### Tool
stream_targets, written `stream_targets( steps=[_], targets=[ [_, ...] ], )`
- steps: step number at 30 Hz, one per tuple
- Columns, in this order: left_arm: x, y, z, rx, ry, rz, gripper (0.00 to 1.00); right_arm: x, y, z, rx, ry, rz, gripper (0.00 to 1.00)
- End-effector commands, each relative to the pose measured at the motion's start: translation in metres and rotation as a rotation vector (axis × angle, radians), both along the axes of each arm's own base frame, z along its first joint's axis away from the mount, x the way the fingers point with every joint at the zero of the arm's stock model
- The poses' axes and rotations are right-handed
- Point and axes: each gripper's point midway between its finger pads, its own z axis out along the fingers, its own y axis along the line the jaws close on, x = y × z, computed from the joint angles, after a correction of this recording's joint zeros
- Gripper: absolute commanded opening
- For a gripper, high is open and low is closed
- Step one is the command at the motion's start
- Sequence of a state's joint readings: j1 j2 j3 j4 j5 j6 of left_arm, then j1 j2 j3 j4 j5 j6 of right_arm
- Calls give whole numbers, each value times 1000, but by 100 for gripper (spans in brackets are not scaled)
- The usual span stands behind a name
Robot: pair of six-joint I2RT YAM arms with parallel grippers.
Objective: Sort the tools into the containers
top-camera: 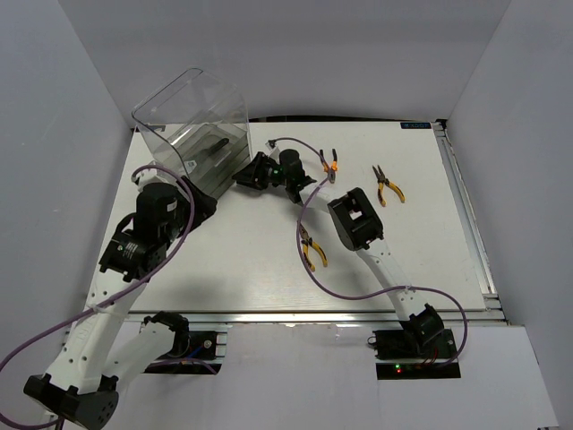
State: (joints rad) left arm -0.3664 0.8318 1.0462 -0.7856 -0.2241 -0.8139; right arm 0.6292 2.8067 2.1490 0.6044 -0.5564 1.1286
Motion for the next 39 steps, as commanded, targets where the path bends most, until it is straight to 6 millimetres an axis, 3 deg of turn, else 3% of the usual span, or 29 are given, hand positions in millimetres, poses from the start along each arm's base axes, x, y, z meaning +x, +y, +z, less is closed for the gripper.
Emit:
stream_targets(
  steps=[1, 11, 20, 23, 28, 33, 34, 39],
  targets=[
    [-1, 1, -10, 1, 28, 4, 80, 5, 10, 28, 80, -61, -29, 49],
    [0, 1, -17, 5, 39, 8, 81, -10, 8, 43, 131, -147, 37, 46],
    [0, -1, -16, -5, 35, 6, 81, 1, 16, 33, 99, -90, -24, 45],
    [0, -1, -14, -10, 32, 6, 81, 3, 20, 29, 87, -52, -46, 38],
    [-1, -2, -14, -16, 33, 1, 81, 4, 23, 40, 107, -70, -57, 29],
    [0, -4, -12, -28, 33, 0, 81, 0, 21, 44, 118, -80, -49, 1],
    [0, -4, -12, -25, 34, -1, 81, -2, 19, 39, 110, -70, -43, 0],
    [2, -5, -10, -26, 23, -3, 81, -12, 1, 51, 139, -96, -12, 0]
  ],
)
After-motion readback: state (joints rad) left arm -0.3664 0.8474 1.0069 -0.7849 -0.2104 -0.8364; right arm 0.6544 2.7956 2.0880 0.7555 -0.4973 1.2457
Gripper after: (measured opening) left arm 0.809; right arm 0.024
